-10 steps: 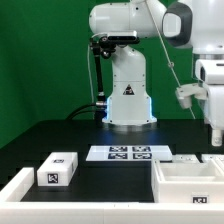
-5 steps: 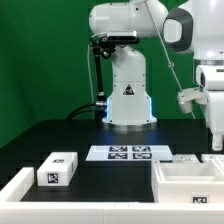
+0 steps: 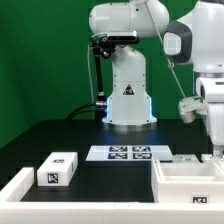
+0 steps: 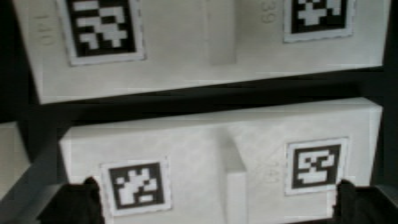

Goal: Assemble cabinet

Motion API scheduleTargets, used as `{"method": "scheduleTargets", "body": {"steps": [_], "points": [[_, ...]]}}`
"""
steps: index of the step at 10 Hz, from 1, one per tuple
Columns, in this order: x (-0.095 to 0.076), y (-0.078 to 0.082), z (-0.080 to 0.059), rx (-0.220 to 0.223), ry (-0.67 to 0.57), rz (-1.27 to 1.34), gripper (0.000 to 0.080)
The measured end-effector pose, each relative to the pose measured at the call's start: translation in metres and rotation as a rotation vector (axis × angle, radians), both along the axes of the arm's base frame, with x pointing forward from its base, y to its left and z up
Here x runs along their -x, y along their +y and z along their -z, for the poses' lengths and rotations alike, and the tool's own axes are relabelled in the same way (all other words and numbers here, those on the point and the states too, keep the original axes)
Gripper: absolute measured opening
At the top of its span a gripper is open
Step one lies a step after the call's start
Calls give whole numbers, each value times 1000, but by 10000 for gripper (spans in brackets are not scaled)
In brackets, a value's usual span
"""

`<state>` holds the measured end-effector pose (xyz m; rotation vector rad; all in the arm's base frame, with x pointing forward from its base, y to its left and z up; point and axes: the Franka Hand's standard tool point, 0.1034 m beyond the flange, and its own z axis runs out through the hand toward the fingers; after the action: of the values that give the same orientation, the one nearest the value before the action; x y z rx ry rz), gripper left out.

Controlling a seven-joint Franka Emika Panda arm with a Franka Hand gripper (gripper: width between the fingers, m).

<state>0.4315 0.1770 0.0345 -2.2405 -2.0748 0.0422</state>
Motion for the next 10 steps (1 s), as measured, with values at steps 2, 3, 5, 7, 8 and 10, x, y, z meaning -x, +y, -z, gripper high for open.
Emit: {"method": "scheduleTargets", "body": {"steps": [2, 3, 5, 7, 8, 10], "points": [[5, 4, 8, 1, 18, 17, 649], [7, 5, 13, 1, 28, 24, 649], [11, 13, 19, -10, 20, 36, 649], [10, 16, 21, -21, 10, 37, 649], [9, 16, 22, -27, 2, 39, 649], [9, 15, 22, -26, 3, 41, 390]]}}
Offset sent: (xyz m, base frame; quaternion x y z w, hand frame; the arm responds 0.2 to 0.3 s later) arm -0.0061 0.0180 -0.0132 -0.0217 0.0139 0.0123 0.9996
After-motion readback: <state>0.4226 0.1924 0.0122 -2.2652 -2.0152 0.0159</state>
